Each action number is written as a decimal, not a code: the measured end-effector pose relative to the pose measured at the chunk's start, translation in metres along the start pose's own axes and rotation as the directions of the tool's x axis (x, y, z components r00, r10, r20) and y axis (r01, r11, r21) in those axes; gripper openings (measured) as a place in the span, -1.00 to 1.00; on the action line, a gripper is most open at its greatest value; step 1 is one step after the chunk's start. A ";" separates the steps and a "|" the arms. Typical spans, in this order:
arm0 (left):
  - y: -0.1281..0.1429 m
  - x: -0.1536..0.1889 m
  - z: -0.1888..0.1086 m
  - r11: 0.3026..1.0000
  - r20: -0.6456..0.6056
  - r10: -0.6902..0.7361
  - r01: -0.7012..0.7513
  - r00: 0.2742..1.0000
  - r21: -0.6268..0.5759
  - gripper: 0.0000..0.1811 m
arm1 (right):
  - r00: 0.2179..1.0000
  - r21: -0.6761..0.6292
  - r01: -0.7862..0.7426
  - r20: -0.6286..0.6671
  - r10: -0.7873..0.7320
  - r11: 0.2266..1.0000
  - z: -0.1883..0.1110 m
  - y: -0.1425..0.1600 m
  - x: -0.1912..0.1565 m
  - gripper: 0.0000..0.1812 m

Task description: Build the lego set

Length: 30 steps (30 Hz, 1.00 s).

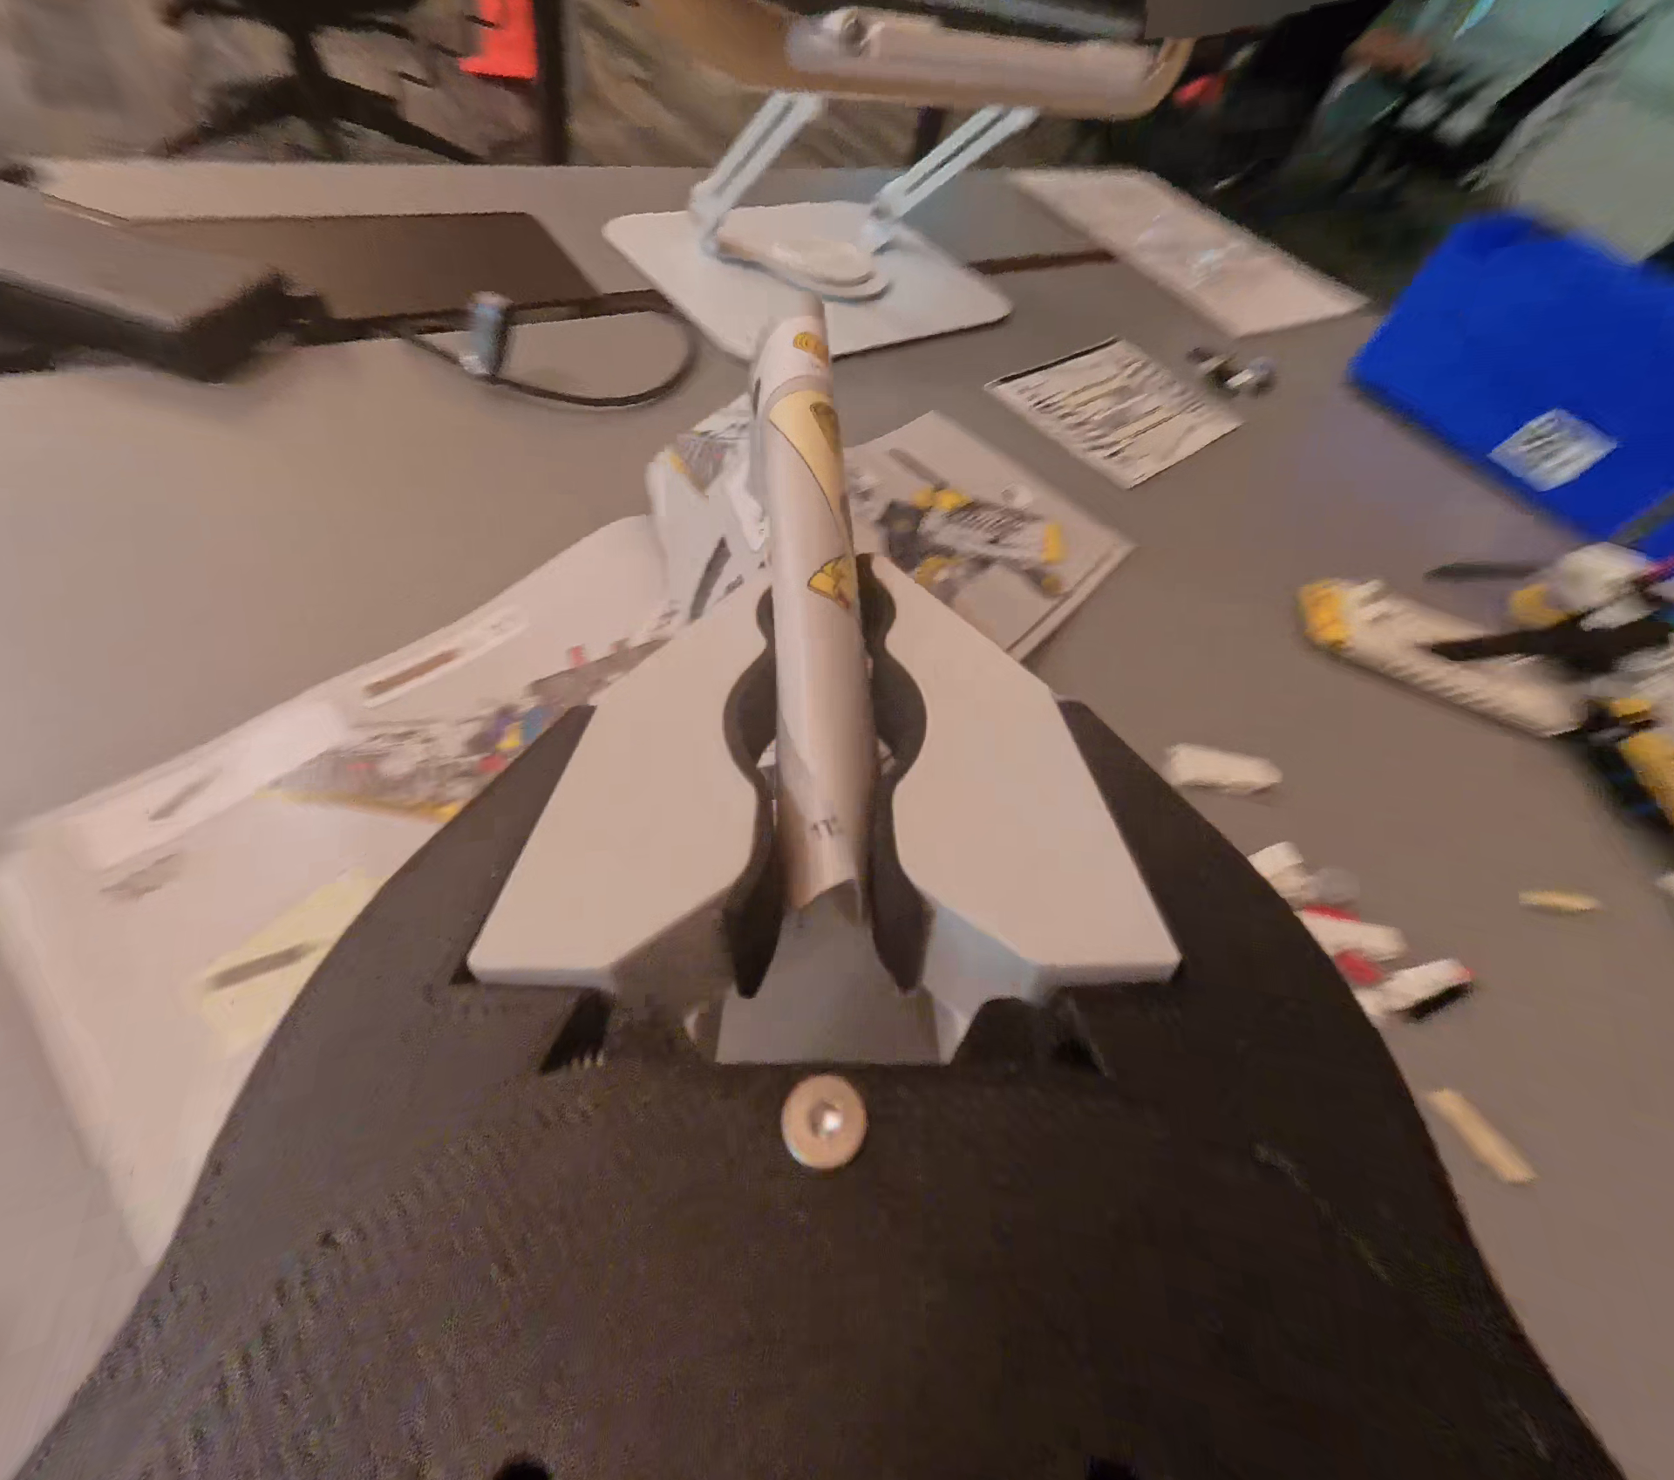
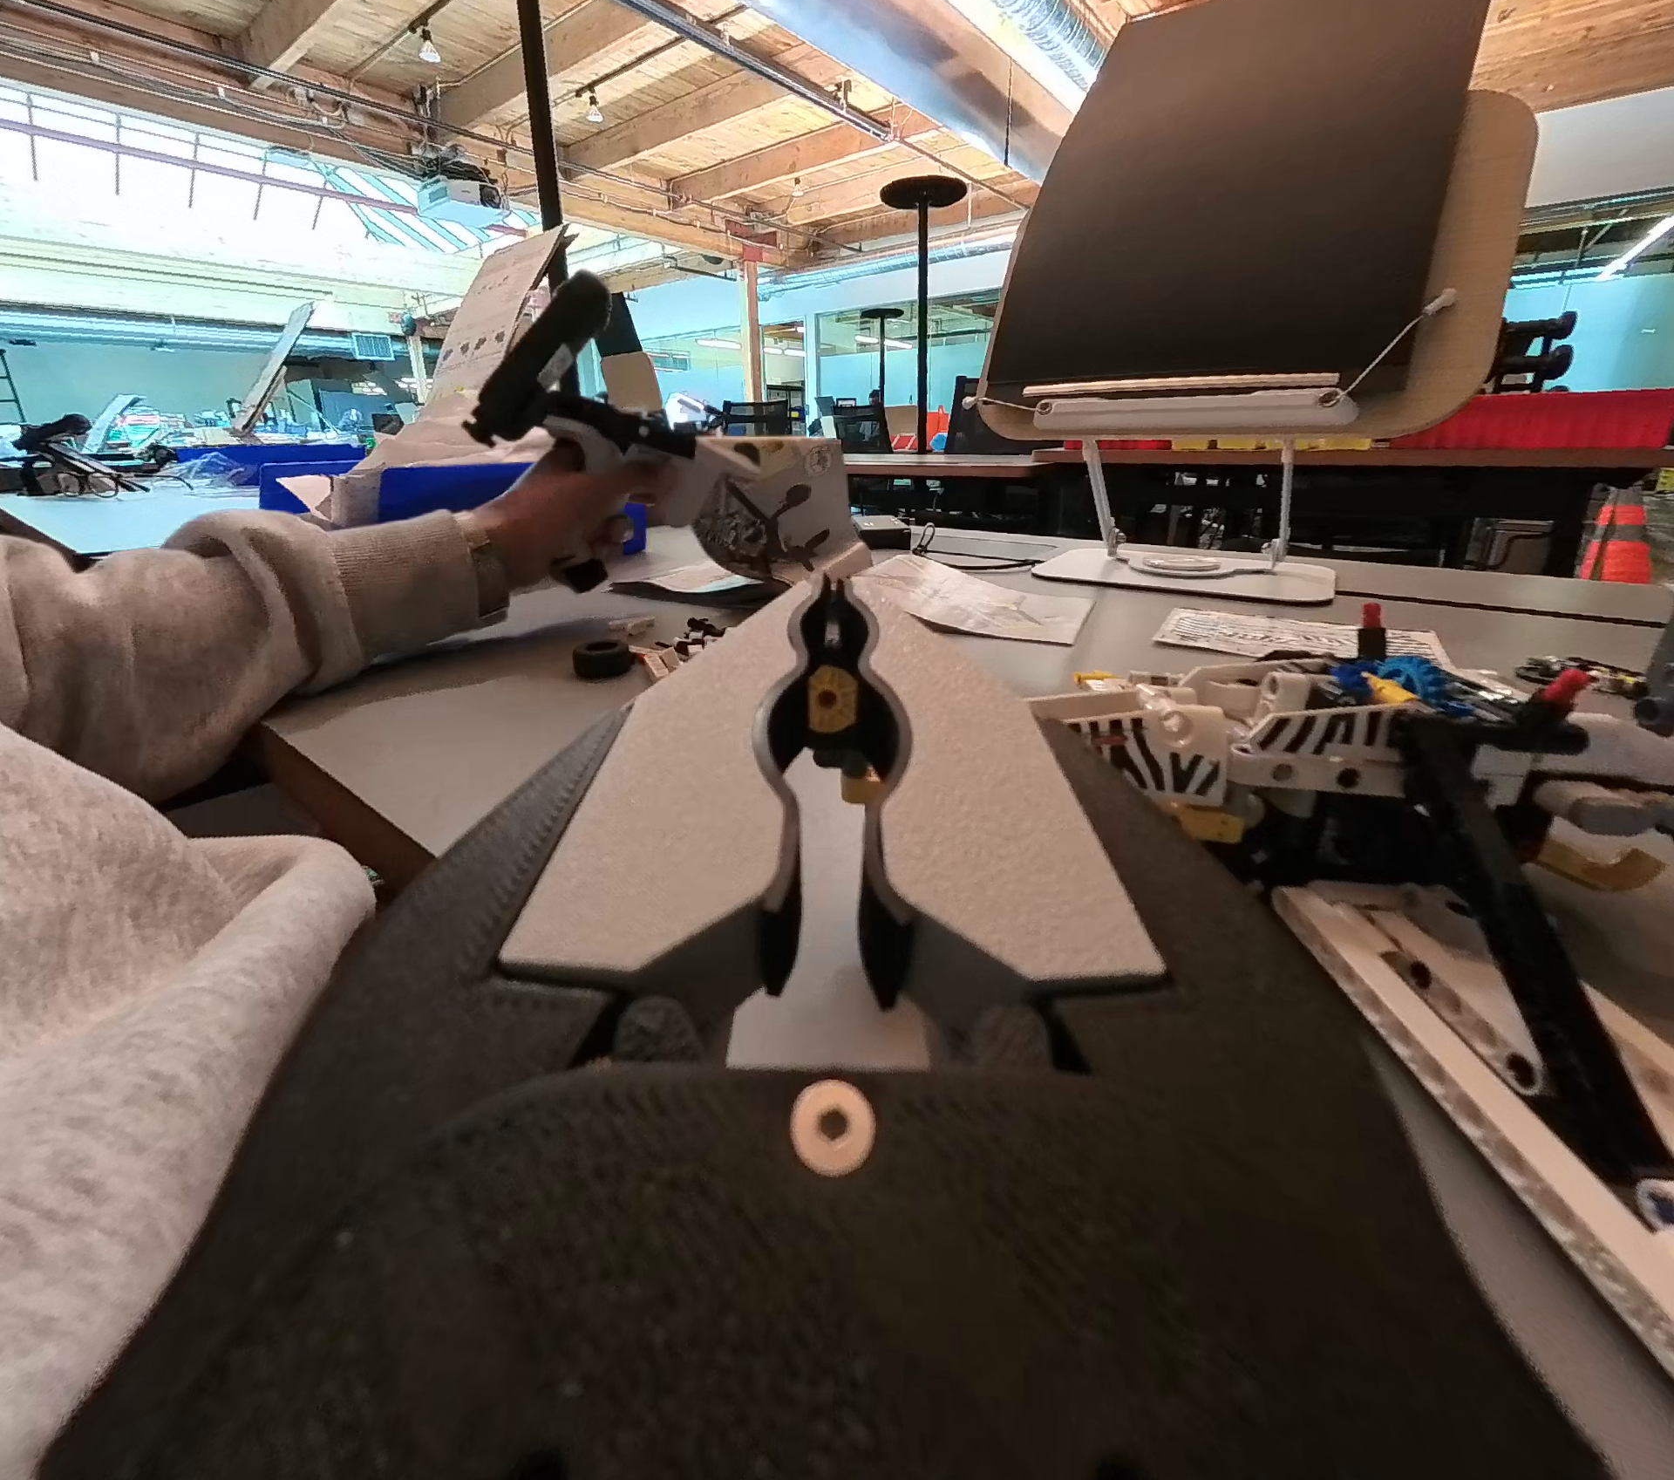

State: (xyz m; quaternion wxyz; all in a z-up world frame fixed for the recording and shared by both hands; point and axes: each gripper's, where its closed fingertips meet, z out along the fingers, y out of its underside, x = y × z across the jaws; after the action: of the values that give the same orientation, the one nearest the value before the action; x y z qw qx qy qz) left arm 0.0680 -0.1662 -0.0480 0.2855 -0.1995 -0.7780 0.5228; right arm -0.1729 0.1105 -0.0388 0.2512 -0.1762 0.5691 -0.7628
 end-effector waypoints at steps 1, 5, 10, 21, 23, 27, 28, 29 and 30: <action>-0.005 0.008 0.005 0.998 -0.060 -0.063 0.064 0.996 0.010 -0.83 | 1.000 -0.001 0.001 0.001 -0.001 1.000 0.000 0.000 0.000 -1.00; -0.019 0.039 0.024 0.980 -0.292 -0.192 0.199 0.937 -0.005 -0.54 | 1.000 -0.006 0.017 0.000 -0.017 1.000 0.000 0.001 -0.001 -1.00; -0.035 0.082 0.025 0.967 -0.570 -0.208 0.256 0.795 0.004 -0.19 | 0.999 -0.015 0.032 0.002 -0.032 0.999 0.000 0.002 -0.003 -1.00; -0.035 0.039 -0.003 0.943 -0.504 -0.230 0.320 0.833 0.097 -0.33 | 0.999 -0.019 0.037 0.002 -0.037 0.999 0.000 0.004 -0.002 -1.00; -0.029 0.044 0.003 0.950 -0.506 -0.234 0.306 0.830 0.064 -0.34 | 0.999 -0.020 0.039 0.002 -0.039 0.999 0.000 0.004 -0.002 -1.00; -0.009 0.047 0.023 0.979 -0.375 -0.189 0.202 0.907 -0.004 -0.30 | 0.999 -0.022 0.041 0.002 -0.041 0.999 -0.001 0.004 -0.002 -1.00; -0.007 0.046 0.031 0.984 -0.325 -0.174 0.179 0.929 -0.012 -0.25 | 0.999 -0.022 0.039 0.002 -0.039 0.999 -0.001 0.004 -0.002 -1.00; -0.006 0.046 0.039 0.988 -0.272 -0.154 0.153 0.950 -0.025 -0.20 | 0.999 -0.022 0.037 0.002 -0.037 0.999 -0.001 0.004 -0.001 -1.00; -0.004 0.045 0.048 0.992 -0.209 -0.124 0.117 0.970 -0.048 -0.15 | 0.999 -0.022 0.034 0.002 -0.034 0.999 -0.001 0.004 -0.001 -1.00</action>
State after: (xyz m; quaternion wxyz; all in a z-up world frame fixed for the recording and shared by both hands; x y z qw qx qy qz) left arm 0.0027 -0.1741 -0.0480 0.3944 -0.2116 -0.7630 0.4663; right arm -0.1719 0.1111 -0.0432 0.2367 -0.1893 0.5741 -0.7606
